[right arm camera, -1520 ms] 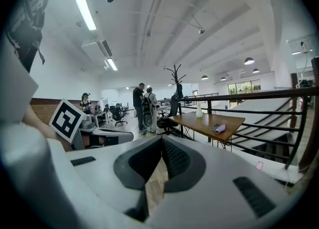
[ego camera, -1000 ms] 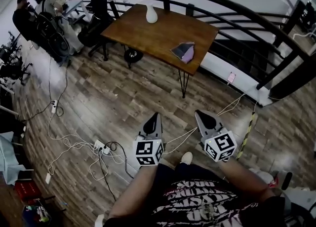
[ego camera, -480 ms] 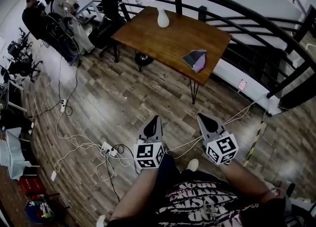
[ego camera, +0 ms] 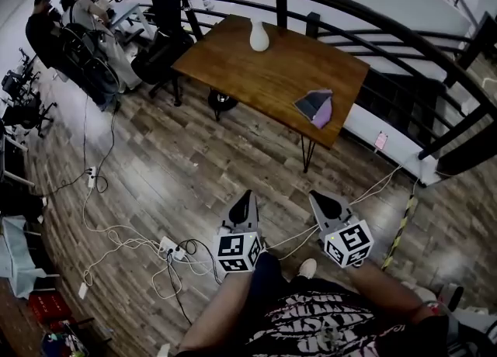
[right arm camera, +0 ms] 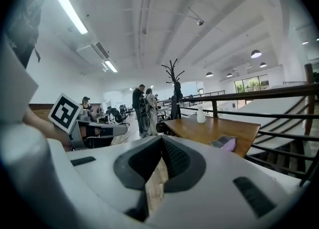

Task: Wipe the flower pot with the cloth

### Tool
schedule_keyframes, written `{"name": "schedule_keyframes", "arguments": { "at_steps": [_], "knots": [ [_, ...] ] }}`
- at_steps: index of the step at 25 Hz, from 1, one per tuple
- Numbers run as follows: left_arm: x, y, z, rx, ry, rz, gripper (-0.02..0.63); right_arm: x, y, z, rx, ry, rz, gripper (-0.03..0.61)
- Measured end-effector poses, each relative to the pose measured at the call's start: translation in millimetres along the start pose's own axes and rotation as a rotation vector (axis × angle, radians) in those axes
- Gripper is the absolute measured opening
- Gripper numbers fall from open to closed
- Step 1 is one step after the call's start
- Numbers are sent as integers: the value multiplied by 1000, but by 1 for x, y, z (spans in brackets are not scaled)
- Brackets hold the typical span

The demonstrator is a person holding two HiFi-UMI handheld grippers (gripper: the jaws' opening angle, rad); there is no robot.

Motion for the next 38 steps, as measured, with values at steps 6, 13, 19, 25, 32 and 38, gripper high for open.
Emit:
{"name": "schedule_keyframes", "arguments": {
  "at_steps": [6,13,19,25,32,38],
  "knots": [
    [-51,11,-20,22,-33,-16,-2,-24,14,-57,-14,-11,26,-2],
    [-100,34,-41,73,-79,-1,-2,-47,42,-108,14,-45,54,-2],
    [-123,38,-44,78,-107,-63,-2,-67,49,-124,29,-76,94,-2],
    [-132,43,-56,103,-149,-19,-2,-67,51,-134,30,-113,101,-2],
    [-133,53,-73,101,-168,-52,-2,-47,66,-143,58,-140,65,-2],
    [-150,61,-103,77,-152,-69,-2,-28,78,-172,81,-115,45,-2]
  ]
}}
Point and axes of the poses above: the fingertips, and each gripper's own axes: z backward along the fingers, x to its right, y out of its top, the point moved 1 cm from there along z, backward along the fingers, and after that the axes turned 14 degrees about -z, right-handed, at the moved point
